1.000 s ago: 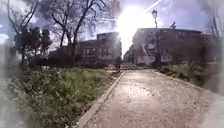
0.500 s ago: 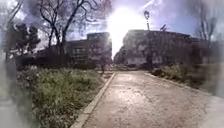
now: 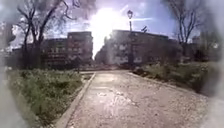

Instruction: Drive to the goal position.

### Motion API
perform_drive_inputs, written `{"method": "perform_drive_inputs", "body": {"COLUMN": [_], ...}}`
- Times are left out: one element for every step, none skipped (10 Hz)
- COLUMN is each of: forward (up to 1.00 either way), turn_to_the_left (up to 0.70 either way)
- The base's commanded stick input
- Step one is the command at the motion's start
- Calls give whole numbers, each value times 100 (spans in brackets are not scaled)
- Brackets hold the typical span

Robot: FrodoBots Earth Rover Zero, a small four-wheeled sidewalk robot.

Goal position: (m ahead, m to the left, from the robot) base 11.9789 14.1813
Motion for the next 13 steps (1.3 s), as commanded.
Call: {"method": "perform_drive_inputs", "body": {"forward": [70,70,70,70,70,70,70,70,70,70,70,70,70], "turn_to_the_left": [0,0,0,0,0,0,0,0,0,0,0,0,0]}}
